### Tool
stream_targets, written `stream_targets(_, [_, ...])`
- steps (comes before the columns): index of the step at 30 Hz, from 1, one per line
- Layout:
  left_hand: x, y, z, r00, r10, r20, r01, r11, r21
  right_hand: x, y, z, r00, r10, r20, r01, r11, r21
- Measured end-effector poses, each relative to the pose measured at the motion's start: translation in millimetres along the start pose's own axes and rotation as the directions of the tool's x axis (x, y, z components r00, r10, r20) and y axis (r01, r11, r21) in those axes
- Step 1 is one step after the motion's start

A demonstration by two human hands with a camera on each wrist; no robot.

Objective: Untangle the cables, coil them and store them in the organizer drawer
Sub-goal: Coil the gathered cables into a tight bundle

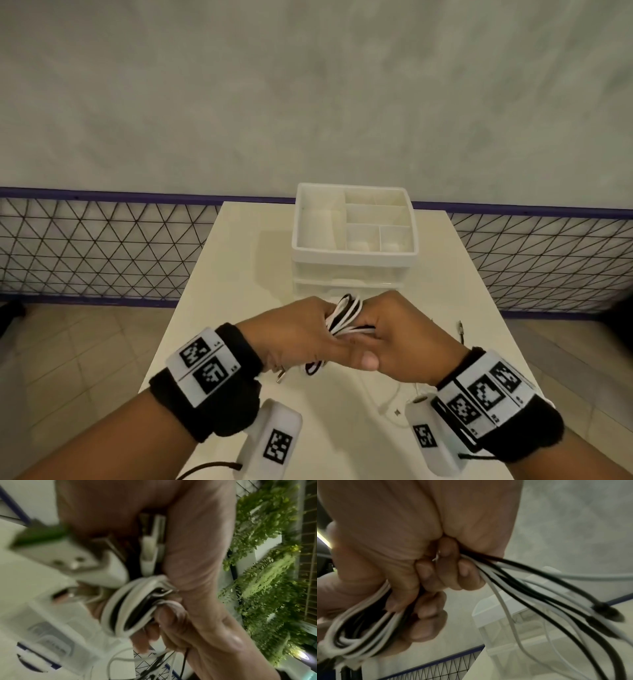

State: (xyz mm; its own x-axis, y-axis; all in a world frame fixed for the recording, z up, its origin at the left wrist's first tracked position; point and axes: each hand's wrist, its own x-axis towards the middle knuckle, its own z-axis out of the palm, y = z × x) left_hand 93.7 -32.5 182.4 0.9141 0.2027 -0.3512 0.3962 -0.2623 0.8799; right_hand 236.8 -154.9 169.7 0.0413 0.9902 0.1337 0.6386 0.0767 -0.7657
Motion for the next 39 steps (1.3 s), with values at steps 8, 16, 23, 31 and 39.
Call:
stream_targets(8, [-4.6, -1.3, 0.3, 0.958, 0.061, -0.279, -0.109, 0.981, -0.158, -2.8, 1.5, -20.3, 0.975, 0.144, -0.167, -0.1, 0.963, 0.249])
stream_targets(16, [1.9, -9.8, 14.9, 0.922, -0.091, -0.377, -0.18, 0.761, -0.623, -2.7, 9.9, 3.4, 0.886, 0.101, -0.452, -0.001, 0.977, 0.215])
stream_targets(23, [4.6, 3.1, 31.8, 0.916, -0.122, -0.381, -0.214, 0.655, -0.725, 8.7, -12.6, 33.6, 0.897, -0.132, -0.421, 0.125, 0.991, -0.043])
stream_targets(31, [6.4, 6.9, 21.1, 0.794, -0.262, -0.549, -0.38, 0.491, -0.784, 3.0, -11.3, 42.2, 0.941, -0.109, -0.32, 0.074, 0.99, -0.119])
stream_targets(39, [-1.6, 3.5, -10.5, 0.795, -0.251, -0.553, -0.37, 0.522, -0.769, -12.6, -1.8, 16.0, 0.974, 0.19, -0.122, -0.145, 0.941, 0.306])
